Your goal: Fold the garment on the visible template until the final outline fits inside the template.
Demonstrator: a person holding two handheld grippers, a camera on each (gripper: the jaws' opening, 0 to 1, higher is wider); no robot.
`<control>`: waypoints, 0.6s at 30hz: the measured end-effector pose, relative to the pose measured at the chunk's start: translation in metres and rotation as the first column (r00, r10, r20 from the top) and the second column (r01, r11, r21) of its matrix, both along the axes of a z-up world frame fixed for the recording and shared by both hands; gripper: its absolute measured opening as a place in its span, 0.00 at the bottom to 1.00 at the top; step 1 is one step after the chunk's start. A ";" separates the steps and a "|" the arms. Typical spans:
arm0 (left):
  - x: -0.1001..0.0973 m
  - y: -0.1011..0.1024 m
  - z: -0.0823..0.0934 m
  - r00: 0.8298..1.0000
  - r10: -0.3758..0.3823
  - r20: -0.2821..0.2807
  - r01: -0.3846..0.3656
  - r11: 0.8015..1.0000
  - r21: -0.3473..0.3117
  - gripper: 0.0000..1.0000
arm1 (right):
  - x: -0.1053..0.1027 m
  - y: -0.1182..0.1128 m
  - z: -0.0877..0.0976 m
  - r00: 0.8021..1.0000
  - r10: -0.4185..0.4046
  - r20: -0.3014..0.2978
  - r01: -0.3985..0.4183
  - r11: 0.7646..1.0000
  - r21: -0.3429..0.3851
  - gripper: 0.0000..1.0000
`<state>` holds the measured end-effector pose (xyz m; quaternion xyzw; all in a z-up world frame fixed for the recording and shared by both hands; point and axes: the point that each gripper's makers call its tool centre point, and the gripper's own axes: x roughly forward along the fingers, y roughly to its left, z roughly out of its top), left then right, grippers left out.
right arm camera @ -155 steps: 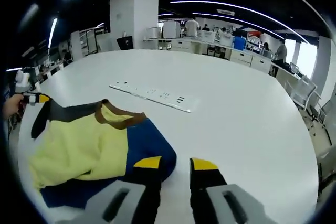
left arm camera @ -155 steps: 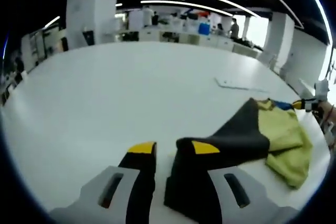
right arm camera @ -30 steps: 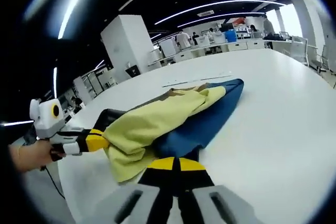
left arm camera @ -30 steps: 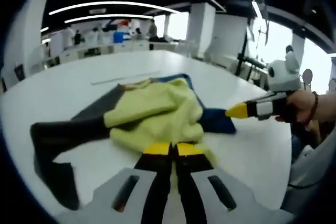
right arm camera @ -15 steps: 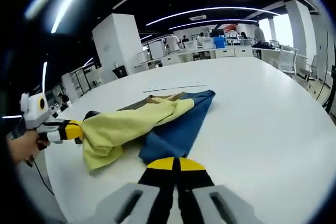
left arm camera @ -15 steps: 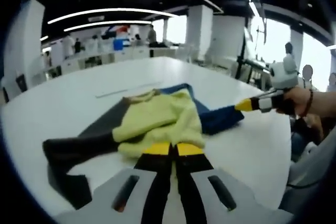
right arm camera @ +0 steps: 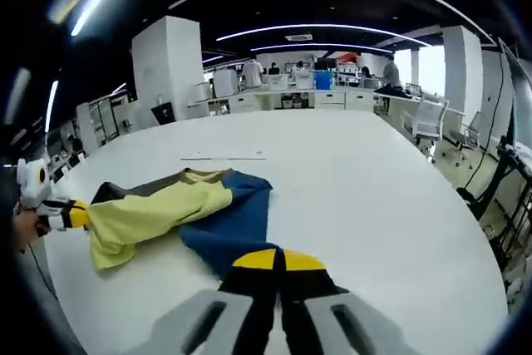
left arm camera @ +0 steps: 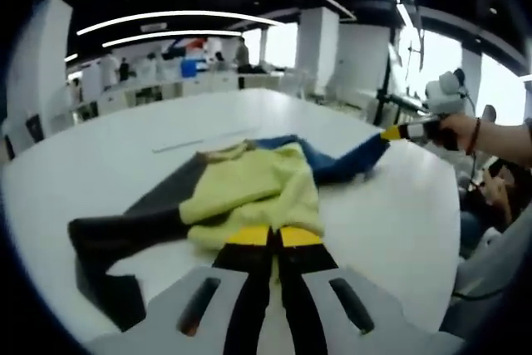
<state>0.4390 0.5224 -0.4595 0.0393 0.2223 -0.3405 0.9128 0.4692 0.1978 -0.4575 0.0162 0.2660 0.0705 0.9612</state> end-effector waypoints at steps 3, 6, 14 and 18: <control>0.000 0.000 0.001 1.000 0.001 -0.005 -0.001 1.000 -0.004 0.00 | -0.005 -0.003 0.006 1.000 -0.006 -0.005 0.006 0.999 -0.033 0.00; 0.000 0.000 0.002 1.000 0.008 -0.022 -0.009 1.000 -0.021 0.00 | 0.007 -0.027 0.003 1.000 -0.016 -0.014 0.015 0.997 -0.075 0.00; 0.002 0.003 0.006 1.000 0.008 -0.018 -0.008 1.000 -0.015 0.00 | 0.028 -0.057 0.004 0.999 -0.031 -0.040 0.026 0.993 -0.112 0.00; 0.004 0.006 0.006 1.000 0.017 -0.017 -0.018 1.000 -0.021 0.00 | 0.034 -0.071 0.001 0.997 -0.042 -0.071 0.031 0.988 -0.149 0.00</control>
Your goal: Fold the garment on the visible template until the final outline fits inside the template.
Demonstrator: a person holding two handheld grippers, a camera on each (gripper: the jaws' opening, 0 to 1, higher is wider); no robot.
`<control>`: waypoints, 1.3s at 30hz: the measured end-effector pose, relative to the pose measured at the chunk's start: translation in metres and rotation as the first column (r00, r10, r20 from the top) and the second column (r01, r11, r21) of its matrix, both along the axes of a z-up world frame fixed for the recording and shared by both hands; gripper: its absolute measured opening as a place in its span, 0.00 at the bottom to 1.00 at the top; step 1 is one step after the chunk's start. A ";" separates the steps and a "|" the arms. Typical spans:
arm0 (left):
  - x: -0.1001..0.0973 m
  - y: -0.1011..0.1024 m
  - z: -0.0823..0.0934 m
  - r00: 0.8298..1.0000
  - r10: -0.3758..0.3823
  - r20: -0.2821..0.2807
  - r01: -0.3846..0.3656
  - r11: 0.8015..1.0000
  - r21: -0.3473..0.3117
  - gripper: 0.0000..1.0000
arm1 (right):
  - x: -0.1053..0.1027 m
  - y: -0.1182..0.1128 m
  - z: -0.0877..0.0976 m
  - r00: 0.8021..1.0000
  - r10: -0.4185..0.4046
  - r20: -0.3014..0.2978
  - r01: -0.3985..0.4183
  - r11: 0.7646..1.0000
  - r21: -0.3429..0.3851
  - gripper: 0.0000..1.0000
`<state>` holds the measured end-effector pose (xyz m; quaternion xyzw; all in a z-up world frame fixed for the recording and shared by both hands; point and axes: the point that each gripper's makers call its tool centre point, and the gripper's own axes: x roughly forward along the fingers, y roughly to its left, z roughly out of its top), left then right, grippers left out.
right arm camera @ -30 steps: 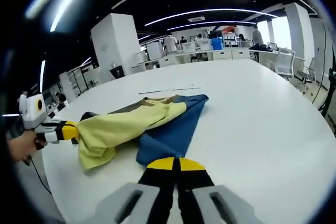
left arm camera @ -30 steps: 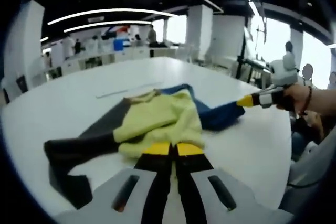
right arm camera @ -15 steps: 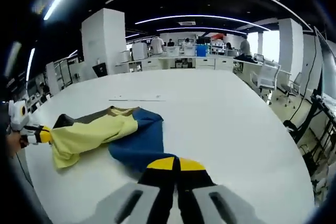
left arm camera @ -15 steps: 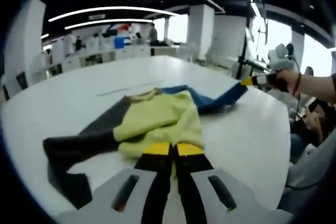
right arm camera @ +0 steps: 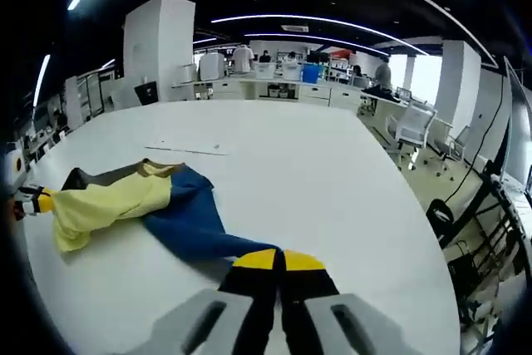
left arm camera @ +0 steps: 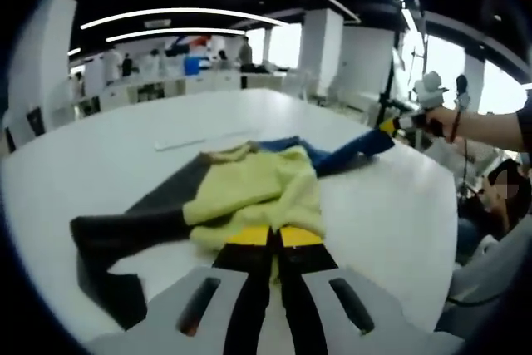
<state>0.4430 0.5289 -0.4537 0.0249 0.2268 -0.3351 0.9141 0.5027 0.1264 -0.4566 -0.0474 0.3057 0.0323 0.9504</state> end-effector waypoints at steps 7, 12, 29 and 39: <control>0.003 0.003 0.002 1.000 0.015 -0.004 -0.015 1.000 -0.010 0.00 | 0.001 -0.024 -0.002 0.999 -0.035 -0.030 0.034 0.999 -0.021 0.00; 0.006 0.007 0.003 0.999 0.037 -0.011 -0.037 0.999 -0.019 0.00 | 0.001 -0.044 -0.003 0.996 -0.067 -0.052 0.065 0.997 -0.049 0.00; 0.007 0.014 -0.006 0.997 0.057 -0.059 -0.058 0.998 -0.015 0.00 | -0.018 -0.085 -0.011 0.982 -0.148 -0.115 0.137 0.986 -0.096 0.00; 0.006 0.016 -0.010 0.997 0.051 -0.057 -0.051 0.999 0.002 0.00 | -0.018 -0.081 -0.022 0.979 -0.150 -0.141 0.141 0.987 -0.072 0.00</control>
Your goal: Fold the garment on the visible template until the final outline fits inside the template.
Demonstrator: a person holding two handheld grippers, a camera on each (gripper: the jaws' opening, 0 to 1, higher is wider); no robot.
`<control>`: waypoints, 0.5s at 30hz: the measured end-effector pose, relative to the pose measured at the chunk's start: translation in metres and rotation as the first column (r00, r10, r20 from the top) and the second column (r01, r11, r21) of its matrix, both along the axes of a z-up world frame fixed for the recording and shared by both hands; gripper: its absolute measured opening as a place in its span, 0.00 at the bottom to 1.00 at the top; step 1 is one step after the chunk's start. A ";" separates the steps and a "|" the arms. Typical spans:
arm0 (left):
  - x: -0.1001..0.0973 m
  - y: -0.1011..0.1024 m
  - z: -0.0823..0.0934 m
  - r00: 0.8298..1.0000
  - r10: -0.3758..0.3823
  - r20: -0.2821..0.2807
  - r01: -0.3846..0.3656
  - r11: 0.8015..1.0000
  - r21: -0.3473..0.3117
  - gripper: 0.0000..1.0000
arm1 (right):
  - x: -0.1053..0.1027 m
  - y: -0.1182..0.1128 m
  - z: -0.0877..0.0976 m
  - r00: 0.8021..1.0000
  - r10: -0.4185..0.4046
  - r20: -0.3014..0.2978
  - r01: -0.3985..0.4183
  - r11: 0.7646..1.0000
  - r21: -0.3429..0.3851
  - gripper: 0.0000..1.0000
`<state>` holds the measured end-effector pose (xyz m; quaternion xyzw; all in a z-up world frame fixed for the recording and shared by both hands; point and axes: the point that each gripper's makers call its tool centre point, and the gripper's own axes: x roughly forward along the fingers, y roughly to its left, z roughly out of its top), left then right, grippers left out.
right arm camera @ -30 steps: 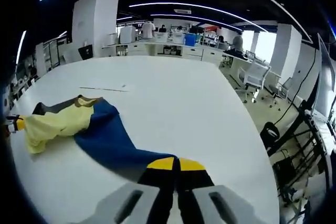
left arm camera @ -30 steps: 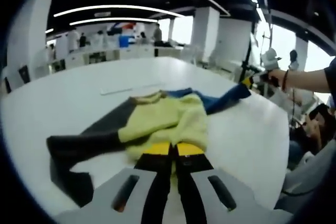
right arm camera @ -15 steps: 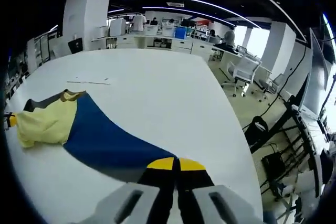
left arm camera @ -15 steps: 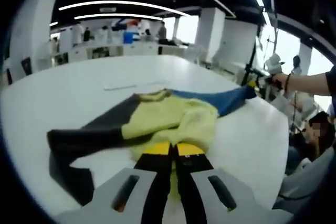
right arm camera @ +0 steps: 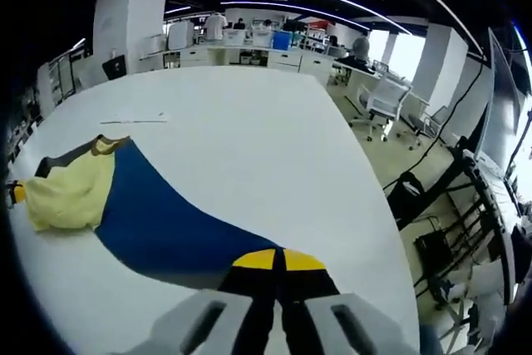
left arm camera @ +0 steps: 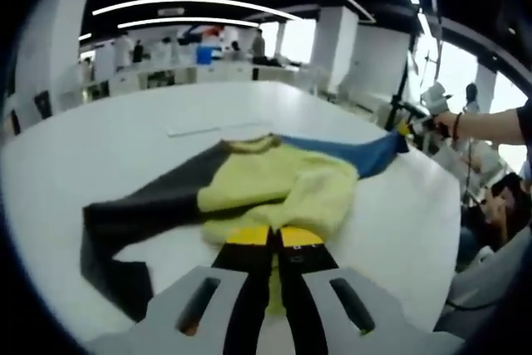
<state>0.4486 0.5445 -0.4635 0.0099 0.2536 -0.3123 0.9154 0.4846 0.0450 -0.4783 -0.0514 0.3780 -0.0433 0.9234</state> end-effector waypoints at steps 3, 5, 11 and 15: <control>0.000 0.001 -0.001 1.000 -0.008 0.010 0.008 1.000 0.012 0.04 | -0.005 0.008 0.001 1.000 -0.007 0.000 0.007 1.000 0.016 0.02; -0.002 0.001 -0.001 1.000 -0.014 0.020 0.014 0.999 0.029 0.13 | -0.004 0.013 0.003 1.000 -0.009 0.015 0.009 0.999 0.036 0.08; -0.002 -0.001 0.004 0.998 -0.036 0.059 0.034 0.999 0.034 0.35 | 0.006 0.035 0.010 0.997 0.045 0.064 -0.050 0.995 0.084 0.34; -0.007 -0.006 0.005 0.994 -0.066 0.082 0.061 0.996 0.061 0.45 | 0.002 0.064 0.016 0.991 0.099 0.086 -0.109 0.987 0.117 0.46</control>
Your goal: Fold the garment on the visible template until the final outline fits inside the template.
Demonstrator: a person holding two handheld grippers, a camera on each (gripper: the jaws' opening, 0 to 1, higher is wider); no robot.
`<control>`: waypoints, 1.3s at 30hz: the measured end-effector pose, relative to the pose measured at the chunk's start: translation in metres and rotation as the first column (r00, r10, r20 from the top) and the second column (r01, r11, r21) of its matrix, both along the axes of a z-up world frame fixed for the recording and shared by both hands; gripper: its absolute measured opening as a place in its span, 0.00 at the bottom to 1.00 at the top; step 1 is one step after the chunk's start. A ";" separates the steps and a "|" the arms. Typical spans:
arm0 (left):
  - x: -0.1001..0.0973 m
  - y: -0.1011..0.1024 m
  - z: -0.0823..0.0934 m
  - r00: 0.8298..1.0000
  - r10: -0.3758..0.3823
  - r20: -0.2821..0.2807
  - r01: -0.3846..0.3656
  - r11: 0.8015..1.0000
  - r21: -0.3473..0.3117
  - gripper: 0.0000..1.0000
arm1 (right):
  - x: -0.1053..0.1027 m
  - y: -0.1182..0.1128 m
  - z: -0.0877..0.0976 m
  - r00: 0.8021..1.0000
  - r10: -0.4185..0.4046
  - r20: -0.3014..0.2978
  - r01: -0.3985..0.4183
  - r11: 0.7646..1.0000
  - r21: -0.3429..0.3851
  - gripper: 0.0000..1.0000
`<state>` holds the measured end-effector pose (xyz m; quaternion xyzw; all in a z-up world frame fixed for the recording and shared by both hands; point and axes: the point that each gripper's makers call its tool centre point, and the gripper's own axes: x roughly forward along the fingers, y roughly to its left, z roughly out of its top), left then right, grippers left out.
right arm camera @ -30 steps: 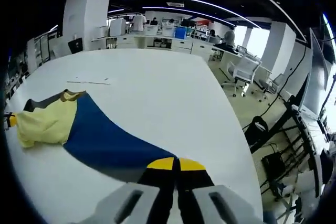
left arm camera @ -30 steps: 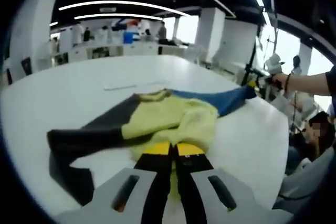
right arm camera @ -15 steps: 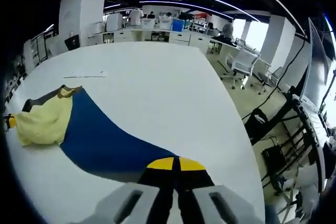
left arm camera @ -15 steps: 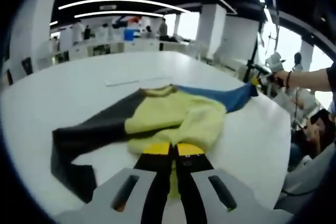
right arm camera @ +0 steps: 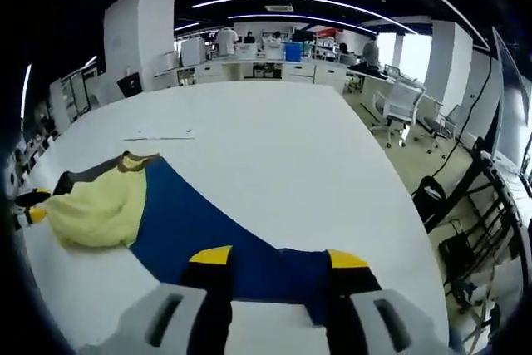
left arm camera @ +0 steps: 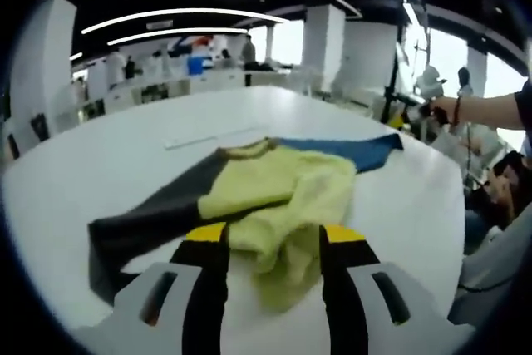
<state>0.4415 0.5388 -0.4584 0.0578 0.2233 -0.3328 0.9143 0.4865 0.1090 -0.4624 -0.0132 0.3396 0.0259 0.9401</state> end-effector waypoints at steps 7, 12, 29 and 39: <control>-0.002 0.007 -0.003 1.000 -0.020 0.024 0.020 0.999 0.026 0.53 | 0.004 0.044 0.000 0.989 0.145 0.021 -0.146 0.988 0.045 0.60; -0.001 0.017 -0.007 0.999 -0.023 0.042 0.022 0.999 0.041 0.57 | -0.004 0.086 0.003 0.968 0.248 0.042 -0.250 0.966 0.063 0.69; -0.012 0.024 -0.026 1.000 -0.021 0.013 0.020 0.997 0.075 0.55 | -0.042 0.207 -0.004 0.866 0.493 0.088 -0.499 0.865 0.057 0.84; -0.011 0.030 -0.039 1.000 -0.001 -0.004 0.002 0.996 0.086 0.47 | -0.050 0.249 -0.013 0.798 0.589 0.125 -0.592 0.806 -0.017 0.72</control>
